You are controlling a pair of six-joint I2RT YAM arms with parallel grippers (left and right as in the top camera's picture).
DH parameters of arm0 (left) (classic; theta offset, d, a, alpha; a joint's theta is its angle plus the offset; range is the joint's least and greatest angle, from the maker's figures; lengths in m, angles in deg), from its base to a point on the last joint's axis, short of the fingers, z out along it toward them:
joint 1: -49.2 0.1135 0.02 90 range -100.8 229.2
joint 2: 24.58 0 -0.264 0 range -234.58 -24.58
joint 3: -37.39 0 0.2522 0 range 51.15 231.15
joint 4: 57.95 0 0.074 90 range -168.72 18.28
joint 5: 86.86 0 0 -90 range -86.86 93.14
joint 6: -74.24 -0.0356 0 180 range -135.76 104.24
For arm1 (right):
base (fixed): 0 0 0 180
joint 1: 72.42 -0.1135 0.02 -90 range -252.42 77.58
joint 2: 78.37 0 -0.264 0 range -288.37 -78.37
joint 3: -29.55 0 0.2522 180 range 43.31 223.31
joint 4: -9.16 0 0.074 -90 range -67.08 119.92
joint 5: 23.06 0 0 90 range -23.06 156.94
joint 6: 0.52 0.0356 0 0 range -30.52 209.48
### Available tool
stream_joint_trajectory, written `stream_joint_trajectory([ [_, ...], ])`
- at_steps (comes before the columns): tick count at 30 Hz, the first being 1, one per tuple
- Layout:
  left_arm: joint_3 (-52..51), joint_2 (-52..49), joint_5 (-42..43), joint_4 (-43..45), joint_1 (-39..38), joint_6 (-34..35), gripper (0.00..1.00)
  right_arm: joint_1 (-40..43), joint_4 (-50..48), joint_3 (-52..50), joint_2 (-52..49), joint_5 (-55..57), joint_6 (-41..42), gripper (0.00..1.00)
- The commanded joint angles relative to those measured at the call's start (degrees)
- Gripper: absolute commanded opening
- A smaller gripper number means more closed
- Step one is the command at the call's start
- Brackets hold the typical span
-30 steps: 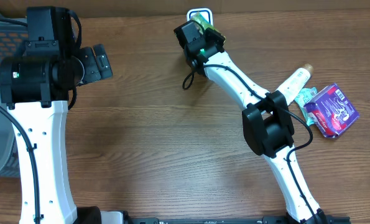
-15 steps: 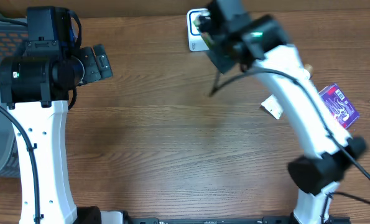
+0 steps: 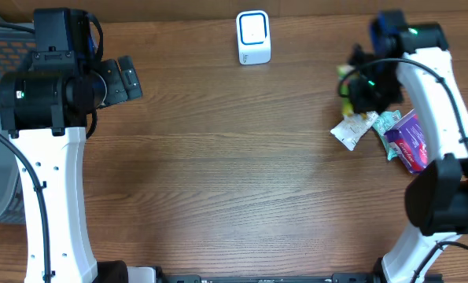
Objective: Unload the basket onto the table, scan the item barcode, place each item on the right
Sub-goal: 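Carry the green pouch right and drop it beside the other items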
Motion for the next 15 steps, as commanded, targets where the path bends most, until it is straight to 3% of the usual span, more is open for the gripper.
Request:
stream_joint_trajectory([
  [1, 1.2, 1.0, 0.2, 0.0, 0.0, 0.8, 1.0, 4.8, -3.9, -7.8, 0.1, -1.7, 0.5, 0.04],
  [5, 1.2, 1.0, 0.2, 0.0, 0.0, 0.8, 0.99, 8.0, -8.6, -14.5, 0.1, -5.4, 0.4, 0.04],
  [7, 1.2, 1.0, 0.2, 0.0, 0.0, 0.8, 1.0, 8.3, -9.6, -15.3, 0.1, -6.6, 0.4, 0.12],
  [9, 1.2, 1.0, 0.2, 0.0, 0.0, 0.8, 1.0, 8.2, -9.6, -15.1, 0.2, -6.6, 0.4, 0.31],
  [12, 1.2, 1.0, 0.2, 0.0, 0.0, 0.8, 1.0, 7.9, -9.2, -14.1, 0.9, -7.8, 0.2, 0.46],
  [14, 1.2, 1.0, 0.2, 0.0, 0.0, 0.8, 0.99, 7.9, -8.8, -13.2, 1.8, -9.2, 0.2, 1.0],
  [15, 1.2, 1.0, 0.2, 0.0, 0.0, 0.8, 1.0, 7.9, -8.4, -12.5, 2.6, -10.1, 0.2, 1.0],
])
